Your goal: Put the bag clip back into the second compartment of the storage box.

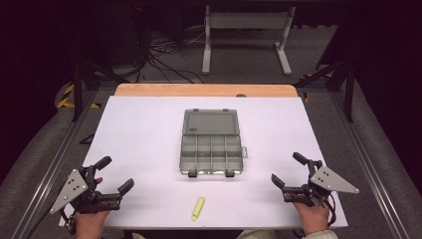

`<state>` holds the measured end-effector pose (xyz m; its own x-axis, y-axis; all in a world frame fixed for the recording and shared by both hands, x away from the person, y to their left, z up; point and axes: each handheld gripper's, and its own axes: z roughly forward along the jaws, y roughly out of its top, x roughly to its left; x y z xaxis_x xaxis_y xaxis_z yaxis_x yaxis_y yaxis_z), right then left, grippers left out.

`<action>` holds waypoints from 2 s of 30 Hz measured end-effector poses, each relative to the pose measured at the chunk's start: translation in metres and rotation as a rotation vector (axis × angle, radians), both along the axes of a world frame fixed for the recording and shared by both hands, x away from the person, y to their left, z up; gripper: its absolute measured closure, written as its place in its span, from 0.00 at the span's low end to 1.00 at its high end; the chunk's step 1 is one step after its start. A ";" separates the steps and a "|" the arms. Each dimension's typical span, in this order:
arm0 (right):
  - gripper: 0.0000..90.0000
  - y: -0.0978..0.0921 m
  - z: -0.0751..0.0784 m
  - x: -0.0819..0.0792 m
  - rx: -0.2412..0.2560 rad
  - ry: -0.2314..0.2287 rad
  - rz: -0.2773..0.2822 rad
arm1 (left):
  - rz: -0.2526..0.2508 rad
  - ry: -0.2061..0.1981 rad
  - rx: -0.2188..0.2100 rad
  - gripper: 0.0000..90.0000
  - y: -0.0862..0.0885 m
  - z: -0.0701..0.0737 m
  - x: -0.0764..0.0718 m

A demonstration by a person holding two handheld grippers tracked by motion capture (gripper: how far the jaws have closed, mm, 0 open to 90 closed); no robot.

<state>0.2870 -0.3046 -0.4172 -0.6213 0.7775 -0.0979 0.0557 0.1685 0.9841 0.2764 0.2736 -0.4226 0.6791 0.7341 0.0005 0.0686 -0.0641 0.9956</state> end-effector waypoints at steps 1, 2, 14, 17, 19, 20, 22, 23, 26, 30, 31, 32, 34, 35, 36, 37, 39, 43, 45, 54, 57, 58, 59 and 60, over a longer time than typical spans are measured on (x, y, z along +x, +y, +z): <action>0.03 0.000 0.000 0.000 0.000 0.000 0.000 | 0.001 -0.003 0.014 0.00 0.000 0.000 0.000; 0.03 0.000 0.000 0.000 0.000 0.001 0.003 | 0.000 -0.001 0.025 0.00 0.000 0.001 0.000; 0.03 0.004 0.001 0.001 -0.011 0.017 0.010 | 0.004 0.027 0.043 0.00 0.001 0.003 0.000; 0.04 0.007 0.005 0.001 -0.021 0.018 0.022 | 0.006 0.023 0.058 0.00 -0.001 0.004 -0.002; 0.04 0.013 0.009 0.002 -0.025 0.025 0.038 | 0.002 0.019 0.062 0.00 -0.001 0.004 -0.002; 0.04 0.016 0.011 0.003 -0.033 0.029 0.044 | -0.004 0.018 0.063 0.00 -0.001 0.004 -0.002; 0.05 0.023 0.014 0.004 -0.054 0.027 0.062 | -0.002 0.020 0.063 0.00 -0.001 0.005 -0.002; 0.05 0.023 0.014 0.004 -0.054 0.027 0.062 | -0.001 0.023 0.065 0.00 -0.001 0.005 -0.002; 0.05 0.033 0.019 0.006 -0.056 0.034 0.092 | -0.007 0.032 0.059 0.00 0.000 0.005 -0.002; 0.05 0.045 0.024 0.011 -0.047 0.038 0.128 | -0.012 0.036 0.047 0.00 0.001 0.005 -0.002; 0.05 0.048 0.025 0.012 -0.041 0.045 0.136 | -0.014 0.038 0.040 0.00 0.001 0.005 -0.002; 0.05 0.052 0.026 0.014 -0.036 0.045 0.150 | -0.014 0.038 0.040 0.00 0.001 0.005 -0.002; 0.05 0.057 0.027 0.016 -0.036 0.051 0.160 | -0.022 0.044 0.030 0.00 0.000 0.005 -0.002; 0.05 0.060 0.027 0.017 -0.033 0.047 0.171 | -0.022 0.044 0.034 0.00 0.000 0.004 -0.002; 0.05 0.063 0.028 0.018 -0.033 0.045 0.178 | -0.022 0.043 0.039 0.00 0.000 0.004 -0.002; 0.05 0.065 0.029 0.018 -0.032 0.047 0.183 | -0.022 0.043 0.042 0.00 -0.001 0.005 -0.002; 0.05 0.069 0.031 0.019 -0.032 0.046 0.195 | -0.022 0.041 0.044 0.01 -0.001 0.005 -0.002; 0.05 0.078 0.035 0.020 -0.035 0.028 0.227 | -0.022 0.041 0.048 0.01 -0.001 0.005 -0.002; 0.05 0.083 0.037 0.019 -0.041 0.029 0.246 | -0.022 0.040 0.047 0.01 -0.001 0.005 -0.002; 0.05 0.099 0.043 0.023 -0.064 0.055 0.283 | -0.029 0.043 0.051 0.01 -0.002 0.005 -0.003; 0.05 0.106 0.045 0.026 -0.064 0.072 0.297 | -0.028 0.043 0.052 0.01 -0.002 0.005 -0.002; 0.04 0.107 0.046 0.026 -0.067 0.078 0.300 | -0.028 0.044 0.052 0.01 -0.002 0.005 -0.002; 0.03 0.110 0.047 0.028 -0.067 0.090 0.304 | -0.028 0.044 0.053 0.01 -0.002 0.005 -0.002; 0.02 0.111 0.047 0.029 -0.067 0.096 0.306 | -0.028 0.044 0.053 0.01 -0.002 0.005 -0.002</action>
